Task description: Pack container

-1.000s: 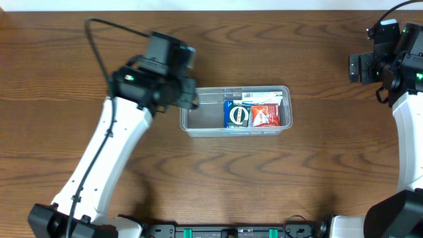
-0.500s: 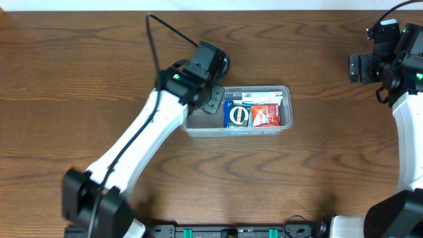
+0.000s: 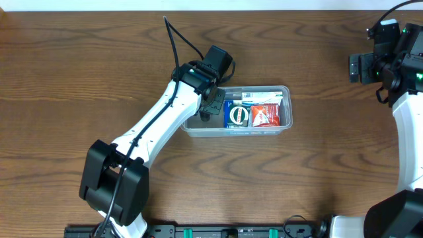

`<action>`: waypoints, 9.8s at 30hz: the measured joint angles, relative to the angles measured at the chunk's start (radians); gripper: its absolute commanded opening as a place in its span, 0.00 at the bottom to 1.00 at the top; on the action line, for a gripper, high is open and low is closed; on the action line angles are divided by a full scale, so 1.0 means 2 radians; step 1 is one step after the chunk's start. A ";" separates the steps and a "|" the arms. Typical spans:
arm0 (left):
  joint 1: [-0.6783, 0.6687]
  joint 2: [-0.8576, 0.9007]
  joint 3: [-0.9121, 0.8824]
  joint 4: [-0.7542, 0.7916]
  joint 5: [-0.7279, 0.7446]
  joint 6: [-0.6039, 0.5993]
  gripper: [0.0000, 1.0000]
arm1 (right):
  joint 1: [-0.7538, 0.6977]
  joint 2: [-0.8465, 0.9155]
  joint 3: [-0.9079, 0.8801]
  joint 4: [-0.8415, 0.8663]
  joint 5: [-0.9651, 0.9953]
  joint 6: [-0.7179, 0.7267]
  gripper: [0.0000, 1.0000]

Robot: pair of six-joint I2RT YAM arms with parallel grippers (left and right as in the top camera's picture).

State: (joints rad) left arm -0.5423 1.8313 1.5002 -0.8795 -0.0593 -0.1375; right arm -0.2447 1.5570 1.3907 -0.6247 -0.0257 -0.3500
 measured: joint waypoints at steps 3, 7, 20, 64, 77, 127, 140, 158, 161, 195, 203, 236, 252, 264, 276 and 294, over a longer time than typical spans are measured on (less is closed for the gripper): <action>0.000 0.000 0.000 0.000 0.003 -0.006 0.13 | 0.000 0.000 0.000 0.000 0.000 0.000 0.99; 0.000 0.000 -0.001 0.000 0.007 -0.015 0.13 | 0.000 0.000 0.000 0.000 0.000 0.000 0.99; 0.000 0.000 -0.010 -0.001 0.013 -0.023 0.13 | 0.000 0.000 0.000 0.000 0.000 0.000 0.99; 0.000 -0.054 -0.006 -0.036 0.015 -0.034 0.98 | 0.000 0.000 0.000 0.000 0.000 0.000 0.99; 0.000 -0.281 0.007 -0.156 0.014 -0.017 0.98 | 0.000 0.000 0.000 0.000 0.000 0.000 0.99; 0.313 -0.878 -0.722 0.448 0.068 -0.006 0.98 | 0.000 0.000 0.000 0.000 0.000 0.000 0.99; 0.313 -0.910 -0.737 0.423 0.069 0.017 0.98 | 0.000 0.000 0.000 0.000 0.000 0.000 0.99; 0.313 -0.910 -0.737 0.423 0.069 0.017 0.98 | 0.000 0.000 0.000 0.000 0.000 0.000 0.99; 0.313 -0.910 -0.737 0.423 0.069 0.017 0.98 | 0.000 0.000 0.000 0.000 0.000 0.000 0.99; 0.313 -0.910 -0.737 0.422 0.069 0.019 0.98 | 0.183 -0.364 -0.377 0.020 0.004 0.000 0.99; 0.313 -0.910 -0.737 0.422 0.069 0.019 0.98 | 0.175 -0.503 -0.484 0.111 0.002 0.026 0.99; 0.313 -0.910 -0.737 0.422 0.069 0.019 0.98 | 0.173 -0.771 -0.691 0.279 -0.013 0.143 0.99; 0.313 -0.910 -0.737 0.422 0.069 0.019 0.98 | 0.173 -0.771 -0.691 0.279 -0.013 0.143 0.99; 0.313 -0.910 -0.737 0.422 0.069 0.019 0.98 | 0.173 -0.771 -0.691 0.279 -0.013 0.142 0.99; 0.313 -0.910 -0.737 0.422 0.069 0.019 0.98 | 0.173 -0.771 -0.691 0.279 -0.013 0.142 0.99; 0.313 -0.910 -0.737 0.422 0.069 0.019 0.98 | 0.173 -0.771 -0.691 0.279 -0.013 0.142 0.99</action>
State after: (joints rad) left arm 0.0841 0.0109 0.0265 -0.0349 0.0788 -0.0998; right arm 0.1020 0.0143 0.0090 -0.0673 -0.0513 -0.0650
